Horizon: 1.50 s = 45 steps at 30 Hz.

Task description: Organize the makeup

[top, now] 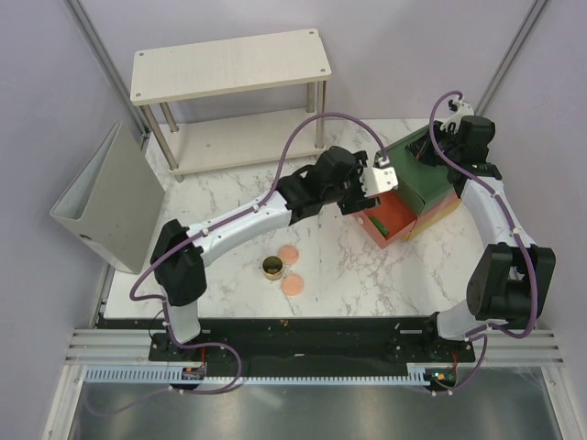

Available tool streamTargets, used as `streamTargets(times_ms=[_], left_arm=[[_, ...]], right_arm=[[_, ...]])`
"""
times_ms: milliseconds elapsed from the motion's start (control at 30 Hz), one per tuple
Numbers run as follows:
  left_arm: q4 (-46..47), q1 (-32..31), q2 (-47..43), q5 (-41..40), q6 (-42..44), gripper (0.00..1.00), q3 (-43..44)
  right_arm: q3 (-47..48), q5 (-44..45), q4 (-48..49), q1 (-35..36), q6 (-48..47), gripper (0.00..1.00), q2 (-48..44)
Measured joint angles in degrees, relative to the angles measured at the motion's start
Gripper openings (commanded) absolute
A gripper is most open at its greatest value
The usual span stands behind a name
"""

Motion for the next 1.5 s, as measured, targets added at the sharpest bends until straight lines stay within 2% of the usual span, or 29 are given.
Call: streamTargets(times_ms=[300,533,567,967,1200,1500], left_arm=[[0.11,1.49,-2.86,-0.70,-13.25,0.87,-9.62],[0.76,1.49,-2.36,3.41,-21.40,0.91,-10.73],[1.14,1.49,-1.95,4.09,-22.32,0.99,-10.64],[2.19,1.53,7.28,12.44,-30.18,0.99,-4.85],[3.63,1.53,11.67,12.96,-31.32,0.99,0.04],[10.34,1.53,18.56,13.51,-34.77,0.99,8.26]], right_arm=[[-0.02,-0.13,0.20,0.00,0.00,0.00,0.09],[-0.02,-0.15,0.22,0.00,0.00,0.00,0.09],[-0.02,-0.17,0.24,0.00,0.00,0.00,0.09],[-0.15,-0.22,0.42,-0.02,0.00,0.00,0.07],[-0.20,-0.31,0.42,-0.02,0.02,0.00,0.07],[-0.20,-0.37,0.46,-0.02,0.02,0.00,0.07]])
